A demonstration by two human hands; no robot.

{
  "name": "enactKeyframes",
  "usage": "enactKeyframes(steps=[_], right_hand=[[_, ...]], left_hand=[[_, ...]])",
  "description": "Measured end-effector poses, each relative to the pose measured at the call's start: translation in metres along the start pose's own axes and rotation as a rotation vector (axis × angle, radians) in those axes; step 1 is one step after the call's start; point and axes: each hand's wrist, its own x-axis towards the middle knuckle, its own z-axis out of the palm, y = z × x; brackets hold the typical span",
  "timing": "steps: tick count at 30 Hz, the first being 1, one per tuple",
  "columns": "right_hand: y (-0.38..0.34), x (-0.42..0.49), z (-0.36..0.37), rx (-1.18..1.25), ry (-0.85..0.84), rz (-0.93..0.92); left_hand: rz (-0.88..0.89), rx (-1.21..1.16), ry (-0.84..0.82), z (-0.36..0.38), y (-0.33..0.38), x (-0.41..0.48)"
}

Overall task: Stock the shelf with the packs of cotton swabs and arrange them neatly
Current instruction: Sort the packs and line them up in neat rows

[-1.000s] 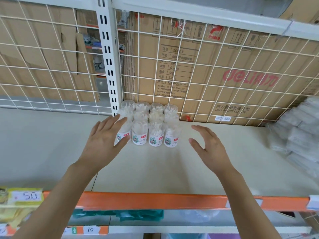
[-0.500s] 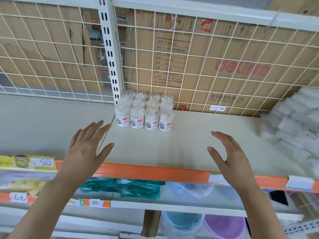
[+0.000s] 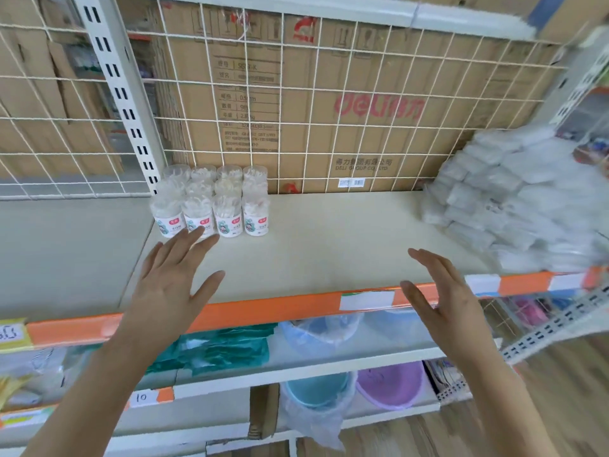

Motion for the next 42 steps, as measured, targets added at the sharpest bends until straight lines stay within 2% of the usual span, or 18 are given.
enactKeyframes(steps=[13,21,26,34,36,39,42], right_hand=[[0.039,-0.042,-0.070,-0.234,0.289,0.313],[0.067,-0.052,-0.098,-0.347,0.359,0.430],[0.104,-0.028,-0.105,-0.301,0.344,0.466],[0.185,0.042,-0.128,-0.263,0.272,0.393],[0.204,0.063,-0.139,-0.257,0.269,0.361],[0.233,0.095,-0.151,-0.246,0.257,0.298],[0.256,0.127,-0.158,-0.263,0.247,0.226]], left_hand=[[0.393,-0.236,-0.113,0.067,0.079,0.112],[0.567,-0.346,-0.158,0.101,0.142,0.155],[0.573,-0.368,-0.153,0.122,0.172,0.181],[0.502,-0.392,-0.136,0.159,0.225,0.234],[0.482,-0.446,-0.130,0.164,0.248,0.251],[0.415,-0.668,-0.213,0.170,0.289,0.277],[0.416,-0.694,-0.228,0.180,0.328,0.310]])
